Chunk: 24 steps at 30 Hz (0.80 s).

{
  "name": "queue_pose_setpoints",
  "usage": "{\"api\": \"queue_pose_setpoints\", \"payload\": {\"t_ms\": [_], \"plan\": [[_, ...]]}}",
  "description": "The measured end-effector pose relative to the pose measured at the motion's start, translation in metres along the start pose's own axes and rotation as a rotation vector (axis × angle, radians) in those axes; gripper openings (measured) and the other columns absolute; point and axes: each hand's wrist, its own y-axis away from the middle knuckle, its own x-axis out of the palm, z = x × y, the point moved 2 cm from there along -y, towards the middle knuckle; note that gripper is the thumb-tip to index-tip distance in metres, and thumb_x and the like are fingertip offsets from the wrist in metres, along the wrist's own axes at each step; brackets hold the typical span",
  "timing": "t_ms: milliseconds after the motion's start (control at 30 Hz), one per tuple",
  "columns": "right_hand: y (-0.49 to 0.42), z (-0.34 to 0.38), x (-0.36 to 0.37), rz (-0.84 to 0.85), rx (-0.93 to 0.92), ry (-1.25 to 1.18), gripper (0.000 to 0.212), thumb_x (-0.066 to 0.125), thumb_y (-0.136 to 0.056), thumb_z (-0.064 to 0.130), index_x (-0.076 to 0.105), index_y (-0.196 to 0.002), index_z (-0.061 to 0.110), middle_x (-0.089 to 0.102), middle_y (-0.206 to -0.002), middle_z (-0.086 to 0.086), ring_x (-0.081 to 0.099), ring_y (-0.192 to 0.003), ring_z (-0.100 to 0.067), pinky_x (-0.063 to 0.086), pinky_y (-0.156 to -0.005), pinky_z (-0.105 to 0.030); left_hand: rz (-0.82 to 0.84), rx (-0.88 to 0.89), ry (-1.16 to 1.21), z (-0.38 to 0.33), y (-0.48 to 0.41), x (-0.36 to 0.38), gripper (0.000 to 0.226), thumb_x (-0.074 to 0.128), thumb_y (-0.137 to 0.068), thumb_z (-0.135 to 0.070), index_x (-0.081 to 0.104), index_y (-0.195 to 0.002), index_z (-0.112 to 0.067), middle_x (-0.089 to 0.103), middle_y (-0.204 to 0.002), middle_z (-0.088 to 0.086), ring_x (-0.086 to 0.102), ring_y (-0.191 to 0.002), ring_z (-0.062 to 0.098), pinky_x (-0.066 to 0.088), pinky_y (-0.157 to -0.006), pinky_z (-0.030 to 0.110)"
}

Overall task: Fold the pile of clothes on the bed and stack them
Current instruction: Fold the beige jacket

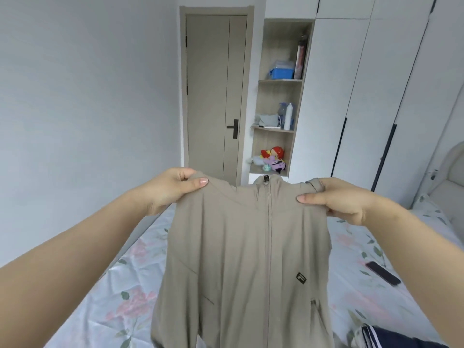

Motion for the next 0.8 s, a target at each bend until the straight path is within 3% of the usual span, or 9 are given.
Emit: {"api": "queue_pose_setpoints", "payload": {"t_ms": [100,233,333,433,500,567,667,733,800], "plan": [[0.019,0.017,0.023,-0.032,-0.048,-0.207,0.014,0.061,-0.085,-0.002,0.061,-0.075,0.008,0.072,-0.072,-0.003,0.069,-0.062,-0.012,0.053,-0.05,-0.021,-0.083,-0.018,0.266,0.003,0.023,-0.012,0.022,0.048,-0.098,-0.019,0.066,-0.096,-0.008,0.073,-0.084,0.002,0.069,-0.074,0.011,0.055,-0.063,0.021],[0.044,0.044,0.037,-0.023,-0.292,-0.452,0.012,0.067,-0.07,0.01,0.074,-0.077,0.016,0.074,-0.081,-0.003,0.071,-0.071,-0.014,0.055,-0.057,-0.023,-0.209,0.116,0.56,-0.008,0.044,-0.026,0.023,0.043,-0.1,-0.019,0.064,-0.095,-0.013,0.073,-0.077,-0.002,0.069,-0.067,0.009,0.053,-0.055,0.019],[0.055,0.04,0.052,-0.062,-0.152,-0.141,0.013,0.072,-0.075,0.006,0.071,-0.065,0.016,0.072,-0.071,0.0,0.069,-0.06,-0.01,0.051,-0.05,-0.018,-0.211,0.036,0.343,-0.013,0.053,-0.024,0.023,0.043,-0.101,-0.021,0.061,-0.089,-0.013,0.067,-0.08,0.005,0.064,-0.065,0.013,0.053,-0.057,0.019],[0.063,0.033,0.055,-0.125,-0.068,0.138,0.033,0.071,-0.081,0.009,0.059,-0.052,0.017,0.063,-0.054,0.006,0.059,-0.051,-0.008,0.047,-0.049,-0.016,-0.038,-0.071,0.116,-0.021,0.064,-0.028,0.019,0.061,-0.088,-0.032,0.065,-0.084,-0.013,0.065,-0.084,0.009,0.064,-0.065,0.015,0.054,-0.058,0.022],[0.07,0.039,0.051,-0.202,-0.195,-0.065,0.02,0.066,-0.085,0.012,0.063,-0.066,0.016,0.068,-0.063,0.005,0.063,-0.061,-0.011,0.05,-0.054,-0.018,0.078,0.014,0.168,-0.03,0.074,-0.038,0.036,0.078,-0.062,-0.047,0.07,-0.079,-0.016,0.067,-0.081,0.007,0.066,-0.063,0.012,0.054,-0.057,0.021],[0.078,0.052,0.046,-0.282,-0.361,-0.304,0.013,0.061,-0.089,0.014,0.068,-0.078,0.017,0.073,-0.072,0.005,0.069,-0.068,-0.009,0.052,-0.055,-0.017,0.153,0.153,0.296,-0.04,0.079,-0.048,0.055,0.092,-0.04,-0.046,0.073,-0.084,-0.018,0.071,-0.084,0.002,0.069,-0.07,0.012,0.056,-0.059,0.022],[0.082,0.067,0.043,-0.275,-0.424,-0.294,0.018,0.056,-0.093,0.015,0.071,-0.083,0.02,0.074,-0.08,0.008,0.07,-0.074,-0.004,0.054,-0.059,-0.017,0.153,0.122,0.028,-0.048,0.069,-0.047,0.044,0.086,-0.058,-0.019,0.071,-0.099,-0.016,0.074,-0.091,-0.003,0.069,-0.088,0.018,0.058,-0.068,0.025],[0.083,0.062,0.047,-0.214,-0.328,-0.151,0.017,0.054,-0.094,0.013,0.068,-0.085,0.017,0.074,-0.077,0.007,0.07,-0.07,-0.005,0.054,-0.058,-0.018,0.092,0.017,-0.171,-0.046,0.062,-0.042,0.031,0.075,-0.073,-0.008,0.069,-0.104,-0.01,0.074,-0.091,-0.001,0.069,-0.085,0.017,0.058,-0.074,0.028],[0.08,0.049,0.046,-0.145,-0.244,-0.13,0.015,0.055,-0.092,0.011,0.068,-0.086,0.013,0.074,-0.077,0.0,0.07,-0.068,-0.01,0.055,-0.057,-0.021,0.064,-0.019,-0.159,-0.042,0.055,-0.038,0.016,0.071,-0.079,-0.009,0.071,-0.094,-0.009,0.074,-0.089,0.004,0.07,-0.077,0.016,0.059,-0.071,0.028]]}}
